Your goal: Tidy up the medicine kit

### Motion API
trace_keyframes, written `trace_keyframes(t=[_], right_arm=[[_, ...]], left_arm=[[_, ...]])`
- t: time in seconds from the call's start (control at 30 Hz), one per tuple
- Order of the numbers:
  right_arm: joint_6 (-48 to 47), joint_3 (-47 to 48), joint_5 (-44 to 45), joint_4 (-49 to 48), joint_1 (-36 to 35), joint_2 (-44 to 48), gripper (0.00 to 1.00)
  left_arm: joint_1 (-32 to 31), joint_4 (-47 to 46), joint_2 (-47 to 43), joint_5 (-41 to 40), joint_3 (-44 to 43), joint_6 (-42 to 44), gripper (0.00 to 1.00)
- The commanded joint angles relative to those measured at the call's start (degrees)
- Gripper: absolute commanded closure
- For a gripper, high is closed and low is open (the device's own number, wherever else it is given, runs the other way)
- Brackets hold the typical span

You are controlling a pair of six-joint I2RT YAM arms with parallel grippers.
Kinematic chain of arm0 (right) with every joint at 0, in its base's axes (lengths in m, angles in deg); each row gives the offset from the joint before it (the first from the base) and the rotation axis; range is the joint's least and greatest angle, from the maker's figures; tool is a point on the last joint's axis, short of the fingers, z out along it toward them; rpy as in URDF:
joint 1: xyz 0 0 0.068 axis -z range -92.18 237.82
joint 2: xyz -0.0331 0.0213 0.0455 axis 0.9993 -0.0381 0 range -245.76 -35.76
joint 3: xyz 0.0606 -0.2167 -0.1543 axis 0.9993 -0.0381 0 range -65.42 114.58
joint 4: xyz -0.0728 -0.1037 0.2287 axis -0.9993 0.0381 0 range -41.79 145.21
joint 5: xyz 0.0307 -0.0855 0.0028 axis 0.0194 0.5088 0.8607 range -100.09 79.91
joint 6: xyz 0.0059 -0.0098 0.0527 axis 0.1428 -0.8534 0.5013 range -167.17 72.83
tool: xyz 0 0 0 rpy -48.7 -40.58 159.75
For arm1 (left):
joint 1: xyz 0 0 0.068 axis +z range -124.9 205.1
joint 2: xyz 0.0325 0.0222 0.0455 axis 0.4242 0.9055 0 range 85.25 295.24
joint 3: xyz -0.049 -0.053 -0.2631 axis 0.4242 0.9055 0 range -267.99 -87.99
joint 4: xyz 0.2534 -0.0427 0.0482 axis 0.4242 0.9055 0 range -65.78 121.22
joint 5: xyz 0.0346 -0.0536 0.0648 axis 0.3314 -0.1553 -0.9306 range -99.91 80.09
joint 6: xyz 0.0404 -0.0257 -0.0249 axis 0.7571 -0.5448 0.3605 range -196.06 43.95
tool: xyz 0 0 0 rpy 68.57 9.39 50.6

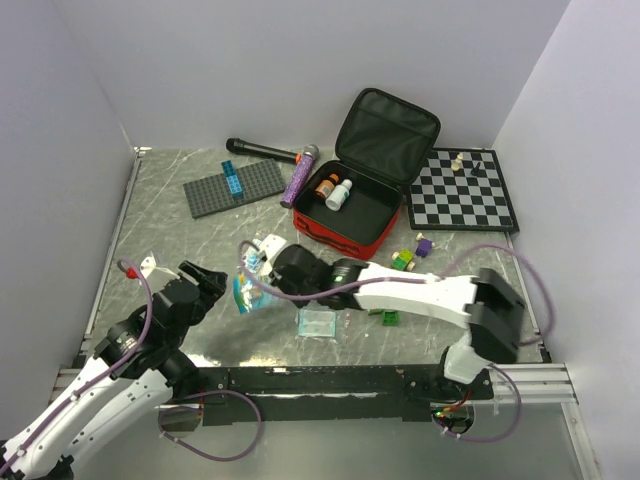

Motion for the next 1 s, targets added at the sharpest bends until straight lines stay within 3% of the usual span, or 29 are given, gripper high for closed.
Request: trace_keyframes(t=[0.0,0.13,0.43,0.97], right_arm=[[0.17,4.12,5.7,4.27,0.47,7.91,0.82],[3.06,5.97,11.76,6.57,6.25,9.67,0.83],[9.67,7.99,10.64,5.96,25.77,5.29,0.83],[11.43,15.64,6.68,5.78,32.55,-13.26,0.82]], left_arm=[[0.06,-1.86,-0.51,-1.14,-0.16,1.1,0.31],[0.14,-1.95,0.19,-0.78,-0.17,1.28,0.31],[0.06,-2.83,2.57,0.01,-0.87,2.95,0.31],[0.14,-4.06,5.2,0.89,-0.6,4.36,0.31]])
